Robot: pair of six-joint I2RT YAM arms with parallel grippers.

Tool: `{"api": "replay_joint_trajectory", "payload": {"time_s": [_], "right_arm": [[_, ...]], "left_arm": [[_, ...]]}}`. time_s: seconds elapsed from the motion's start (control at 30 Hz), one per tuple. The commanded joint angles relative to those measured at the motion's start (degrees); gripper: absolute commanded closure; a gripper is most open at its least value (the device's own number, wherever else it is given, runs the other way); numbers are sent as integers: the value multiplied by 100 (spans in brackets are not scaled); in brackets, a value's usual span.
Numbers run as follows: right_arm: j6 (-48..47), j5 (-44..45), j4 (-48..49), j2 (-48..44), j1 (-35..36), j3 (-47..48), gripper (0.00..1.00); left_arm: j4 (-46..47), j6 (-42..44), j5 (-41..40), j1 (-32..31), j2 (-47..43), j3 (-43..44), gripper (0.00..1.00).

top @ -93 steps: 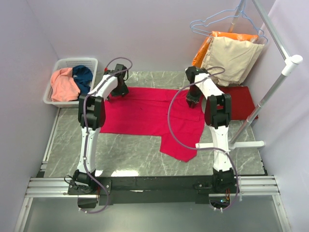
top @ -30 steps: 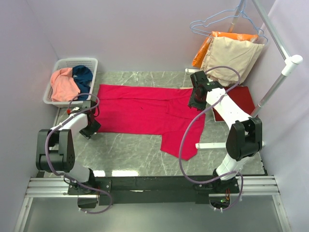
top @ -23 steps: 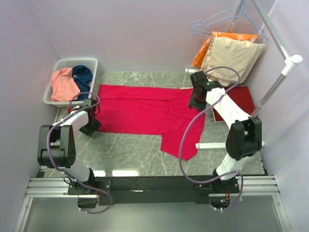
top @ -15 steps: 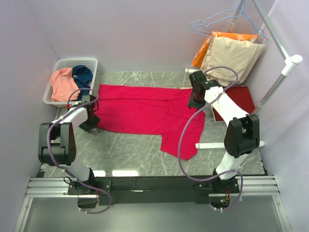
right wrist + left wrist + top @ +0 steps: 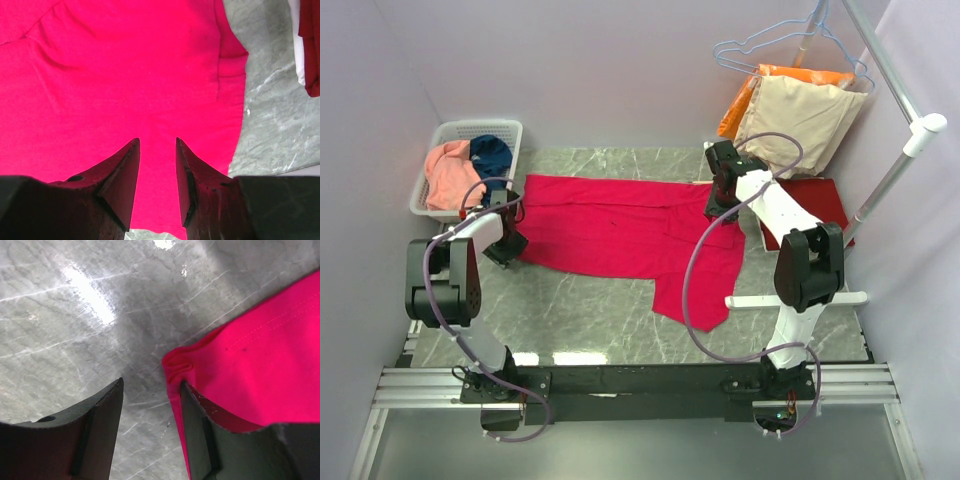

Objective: Fold and stack the t-shirts
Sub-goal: Fold the tshirt

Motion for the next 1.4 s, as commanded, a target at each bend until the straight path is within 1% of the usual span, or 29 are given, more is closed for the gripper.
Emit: {"api": "replay_joint_trajectory", "payload": {"time_s": [0.0,0.13,0.23,0.37,0.53,0.63,0.67,0.73,0.77,0.87,1.07,1.17,1.27,1.37], "right_arm": [[-78,104,-165,121,27,317,59],[-69,86,-218,226,19,449,60],[-61,78,-262,297,27,537,61],[-34,95,-279,332,36,537,63],[-17,95,-314,385,45,554,65],[-25,78,-350,420,54,625,66],[-34,95,-367,437,62,634,66],[-34,104,-394,446,80,678,67],[-26,112,-402,455,97,678,67],[-8,104,-402,437,124,651,68],[10,104,-455,376,177,634,69],[-25,-1,-482,201,229,520,69],[-52,7,-447,-184,317,82,66],[-34,-132,-298,-685,396,-682,60]], "left_arm": [[82,7,100,33,163,247,45],[109,7,162,33,268,379,46],[91,16,206,33,242,485,48],[144,34,293,33,66,459,56],[161,43,303,33,-57,344,60],[153,51,302,33,-22,335,68],[144,60,311,33,-13,344,75],[109,51,294,33,-48,344,82],[100,51,285,33,-66,336,88],[-5,34,197,33,-127,362,99],[-207,-28,109,24,-408,318,99],[-295,-37,74,15,-724,248,99],[-357,-19,100,15,-1067,151,99],[-401,-37,162,-2,-1331,20,99]]}}
